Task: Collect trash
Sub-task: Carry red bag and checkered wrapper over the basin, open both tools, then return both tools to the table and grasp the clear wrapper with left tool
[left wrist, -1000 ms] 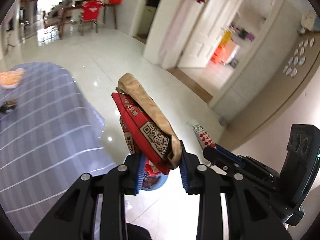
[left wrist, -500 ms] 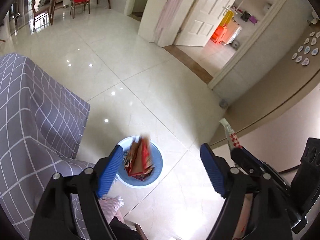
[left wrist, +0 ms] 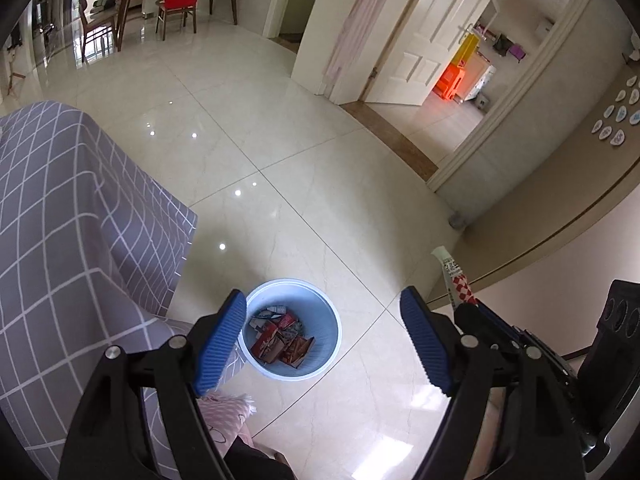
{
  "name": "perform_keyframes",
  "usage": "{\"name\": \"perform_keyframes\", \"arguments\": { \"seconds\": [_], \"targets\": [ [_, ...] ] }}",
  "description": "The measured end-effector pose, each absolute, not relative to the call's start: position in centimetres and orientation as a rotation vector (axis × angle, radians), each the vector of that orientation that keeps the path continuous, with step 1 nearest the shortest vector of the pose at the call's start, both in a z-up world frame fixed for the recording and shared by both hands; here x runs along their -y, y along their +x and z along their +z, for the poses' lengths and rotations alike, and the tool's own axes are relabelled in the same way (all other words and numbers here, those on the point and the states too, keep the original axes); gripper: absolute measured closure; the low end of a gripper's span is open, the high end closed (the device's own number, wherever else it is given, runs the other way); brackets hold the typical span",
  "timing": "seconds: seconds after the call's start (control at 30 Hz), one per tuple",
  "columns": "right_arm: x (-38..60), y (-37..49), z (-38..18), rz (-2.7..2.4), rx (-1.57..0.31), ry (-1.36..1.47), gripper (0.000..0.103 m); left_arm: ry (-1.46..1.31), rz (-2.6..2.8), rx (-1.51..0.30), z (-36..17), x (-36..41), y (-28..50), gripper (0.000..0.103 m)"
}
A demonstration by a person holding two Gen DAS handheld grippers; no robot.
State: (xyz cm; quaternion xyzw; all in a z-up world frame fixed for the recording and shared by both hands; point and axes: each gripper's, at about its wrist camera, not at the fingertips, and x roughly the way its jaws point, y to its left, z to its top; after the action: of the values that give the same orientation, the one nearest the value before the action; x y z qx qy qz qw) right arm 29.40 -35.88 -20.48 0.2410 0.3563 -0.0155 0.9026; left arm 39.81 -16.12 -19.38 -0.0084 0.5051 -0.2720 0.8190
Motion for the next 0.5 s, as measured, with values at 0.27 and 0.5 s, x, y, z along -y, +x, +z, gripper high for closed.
{"name": "perform_keyframes", "arguments": {
  "seconds": [0.27,0.5],
  "targets": [
    [35.3,30.3,-20.2,-0.039,-0.691,0.491,0.047,-0.042,-0.543,-1.034,-17.9,14.8,40.0,0.025],
    [34.6,30.3,-19.7,-0.047,-0.691,0.488,0.042,-0.047,-0.543,-0.996,-16.5,13.4,39.6,0.025]
  ]
}}
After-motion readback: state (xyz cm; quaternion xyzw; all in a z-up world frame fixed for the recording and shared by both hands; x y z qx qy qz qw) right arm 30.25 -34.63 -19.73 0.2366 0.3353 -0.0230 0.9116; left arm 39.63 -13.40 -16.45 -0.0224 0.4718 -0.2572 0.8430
